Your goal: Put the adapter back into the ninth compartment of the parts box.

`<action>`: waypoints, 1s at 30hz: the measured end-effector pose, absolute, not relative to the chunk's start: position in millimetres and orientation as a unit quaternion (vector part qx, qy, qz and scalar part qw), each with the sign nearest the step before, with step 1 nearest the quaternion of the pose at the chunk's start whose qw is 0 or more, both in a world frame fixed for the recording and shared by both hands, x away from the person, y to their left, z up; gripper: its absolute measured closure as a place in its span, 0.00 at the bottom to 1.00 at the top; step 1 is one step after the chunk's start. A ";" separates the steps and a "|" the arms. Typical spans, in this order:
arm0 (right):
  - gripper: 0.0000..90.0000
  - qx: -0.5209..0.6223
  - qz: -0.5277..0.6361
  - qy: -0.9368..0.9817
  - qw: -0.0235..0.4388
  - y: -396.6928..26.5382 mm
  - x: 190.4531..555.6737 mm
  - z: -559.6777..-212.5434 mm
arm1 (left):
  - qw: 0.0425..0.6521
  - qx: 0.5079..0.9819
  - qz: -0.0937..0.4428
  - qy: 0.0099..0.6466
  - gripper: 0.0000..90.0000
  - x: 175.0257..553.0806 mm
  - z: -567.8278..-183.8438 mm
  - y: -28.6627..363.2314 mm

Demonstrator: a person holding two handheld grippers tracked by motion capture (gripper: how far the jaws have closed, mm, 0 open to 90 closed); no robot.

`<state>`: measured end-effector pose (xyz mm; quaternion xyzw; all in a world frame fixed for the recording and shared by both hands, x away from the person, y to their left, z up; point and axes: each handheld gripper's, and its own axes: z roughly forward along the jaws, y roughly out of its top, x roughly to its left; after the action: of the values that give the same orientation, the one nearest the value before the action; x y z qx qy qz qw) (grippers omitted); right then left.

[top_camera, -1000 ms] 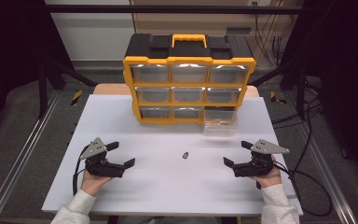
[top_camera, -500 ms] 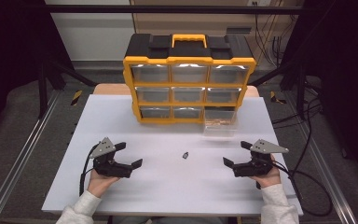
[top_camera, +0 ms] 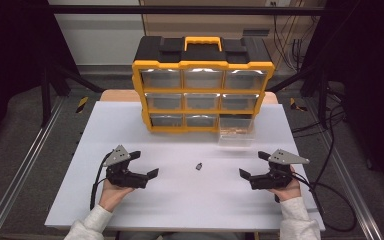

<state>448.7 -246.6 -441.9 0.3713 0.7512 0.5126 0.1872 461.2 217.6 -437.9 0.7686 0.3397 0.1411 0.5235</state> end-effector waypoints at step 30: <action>0.01 0.370 0.514 0.751 0.186 -246.9 448.8 -442.0 | 0.524 0.774 0.129 0.331 0.01 475.0 -427.7 177.2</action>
<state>448.8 -246.9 -442.0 0.3701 0.7510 0.5143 0.1857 475.0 177.2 -427.7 0.7743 0.3312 0.1289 0.5236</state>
